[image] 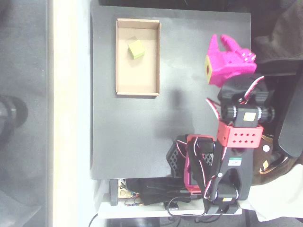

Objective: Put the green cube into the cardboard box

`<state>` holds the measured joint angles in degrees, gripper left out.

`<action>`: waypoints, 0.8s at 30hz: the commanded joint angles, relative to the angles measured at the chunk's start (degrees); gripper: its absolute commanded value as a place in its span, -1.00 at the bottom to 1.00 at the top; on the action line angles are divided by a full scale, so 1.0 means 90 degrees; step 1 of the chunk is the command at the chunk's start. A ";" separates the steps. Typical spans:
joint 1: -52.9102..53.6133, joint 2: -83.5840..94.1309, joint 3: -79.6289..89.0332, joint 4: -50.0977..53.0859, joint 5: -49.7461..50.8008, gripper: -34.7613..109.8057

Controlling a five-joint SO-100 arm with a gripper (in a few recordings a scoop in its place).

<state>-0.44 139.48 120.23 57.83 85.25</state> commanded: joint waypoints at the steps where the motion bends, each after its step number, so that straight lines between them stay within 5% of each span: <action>1: -0.0059 0.1045 0.1191 -0.0020 0.0039 -0.48; 14: -0.0088 0.5000 0.5400 0.0010 0.0039 -0.48; 24: -0.0010 0.5469 0.6650 0.0029 0.0039 -0.47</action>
<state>-0.44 187.91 178.68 57.83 85.25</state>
